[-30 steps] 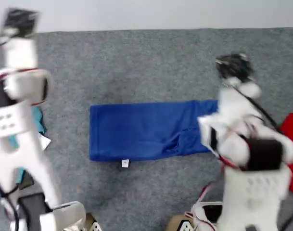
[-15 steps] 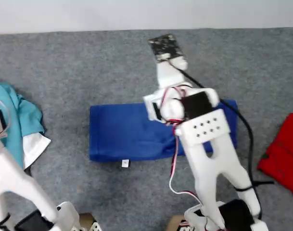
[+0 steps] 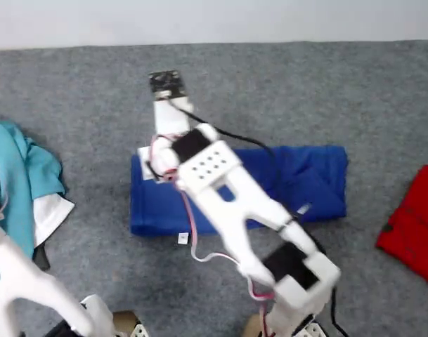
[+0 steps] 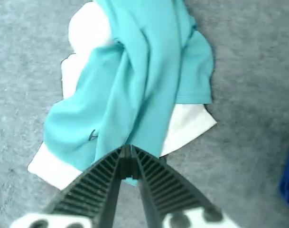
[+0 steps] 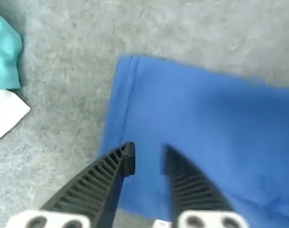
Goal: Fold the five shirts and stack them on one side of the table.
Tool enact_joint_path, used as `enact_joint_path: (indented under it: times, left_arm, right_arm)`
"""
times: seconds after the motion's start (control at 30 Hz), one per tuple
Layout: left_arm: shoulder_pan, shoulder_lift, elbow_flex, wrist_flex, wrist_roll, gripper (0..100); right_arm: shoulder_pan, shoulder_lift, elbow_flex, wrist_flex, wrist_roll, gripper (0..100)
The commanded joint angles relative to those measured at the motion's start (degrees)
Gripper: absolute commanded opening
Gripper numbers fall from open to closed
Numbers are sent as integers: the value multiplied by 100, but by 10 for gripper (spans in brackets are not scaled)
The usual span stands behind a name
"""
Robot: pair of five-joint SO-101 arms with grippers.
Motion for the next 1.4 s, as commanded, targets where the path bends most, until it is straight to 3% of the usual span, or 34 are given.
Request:
enact_joint_path:
  times: [0.0, 0.4, 0.87, 1.2, 1.37]
  left_arm:
    - [-167, -404, 330, -246, -211, 5]
    - [-290, -1600, 1622, -607, -352, 5]
    - [-290, -2910, 2668, -607, -800, 5]
    - [-290, -3051, 2923, -607, -791, 5]
    - [-290, -3051, 2923, -607, -791, 5]
  right_arm:
    - [-215, 699, -1371, 593, -299, 301]
    - [-804, 3037, -4070, 1464, -308, 299]
    - [-1015, 3899, -4545, 1446, -457, 299]
    - [-998, 4409, -4554, 1341, -440, 296]
    - [-936, 4664, -4554, 1297, -440, 184]
